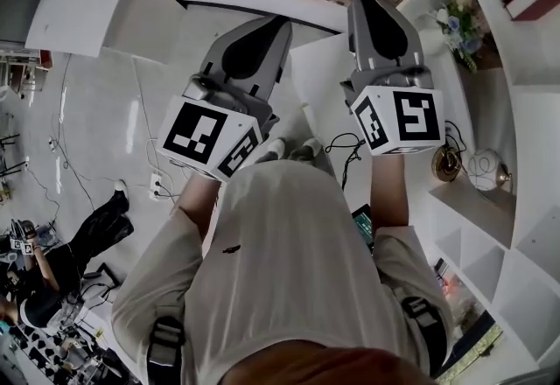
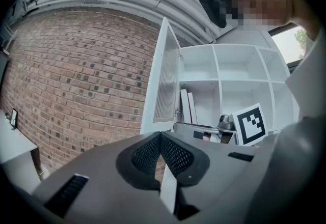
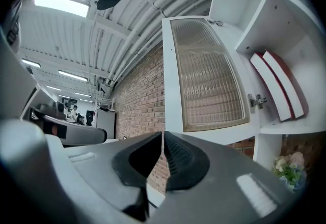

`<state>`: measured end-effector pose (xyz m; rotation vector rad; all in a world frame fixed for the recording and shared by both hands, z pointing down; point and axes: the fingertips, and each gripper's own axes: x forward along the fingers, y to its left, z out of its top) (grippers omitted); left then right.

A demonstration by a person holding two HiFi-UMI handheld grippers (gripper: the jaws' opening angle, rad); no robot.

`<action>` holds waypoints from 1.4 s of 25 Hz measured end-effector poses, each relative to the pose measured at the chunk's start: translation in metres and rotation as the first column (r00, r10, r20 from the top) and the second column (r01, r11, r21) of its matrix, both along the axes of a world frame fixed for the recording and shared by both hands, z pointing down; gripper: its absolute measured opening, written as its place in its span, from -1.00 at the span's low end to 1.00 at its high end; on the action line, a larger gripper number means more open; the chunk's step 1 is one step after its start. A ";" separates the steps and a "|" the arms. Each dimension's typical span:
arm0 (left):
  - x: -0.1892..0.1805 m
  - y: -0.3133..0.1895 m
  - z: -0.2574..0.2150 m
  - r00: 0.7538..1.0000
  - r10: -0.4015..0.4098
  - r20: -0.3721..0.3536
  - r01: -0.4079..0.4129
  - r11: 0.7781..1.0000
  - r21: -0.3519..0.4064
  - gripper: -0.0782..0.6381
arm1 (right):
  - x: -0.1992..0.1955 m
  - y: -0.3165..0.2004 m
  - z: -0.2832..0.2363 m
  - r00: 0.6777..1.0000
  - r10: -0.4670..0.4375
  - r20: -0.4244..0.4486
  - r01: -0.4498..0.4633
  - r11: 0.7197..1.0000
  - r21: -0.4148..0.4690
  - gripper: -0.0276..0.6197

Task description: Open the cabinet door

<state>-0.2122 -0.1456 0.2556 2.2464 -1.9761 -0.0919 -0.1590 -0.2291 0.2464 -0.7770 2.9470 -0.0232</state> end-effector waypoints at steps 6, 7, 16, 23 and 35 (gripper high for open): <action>0.003 0.010 0.000 1.000 0.023 -0.010 -0.023 1.000 0.006 -0.76 | 0.012 0.019 -0.003 1.000 0.012 -0.007 -0.012 1.000 -0.002 -0.84; 0.004 0.011 0.001 0.999 0.029 -0.013 -0.029 1.000 0.006 -0.76 | 0.015 0.022 -0.003 1.000 0.016 -0.009 -0.016 1.000 -0.005 -0.84; 0.021 0.019 0.000 0.997 0.069 -0.019 -0.068 0.997 0.018 -0.76 | 0.060 0.035 -0.010 0.997 0.082 -0.011 -0.082 0.997 0.000 -0.84; 0.027 0.031 -0.002 0.996 0.089 -0.006 -0.089 0.996 0.019 -0.76 | 0.105 0.047 -0.012 0.987 0.157 -0.033 -0.156 0.988 0.020 -0.84; 0.057 0.048 0.020 0.977 0.215 0.002 -0.215 0.977 -0.002 -0.75 | 0.189 0.077 0.019 0.930 0.359 -0.077 -0.359 0.933 0.014 -0.85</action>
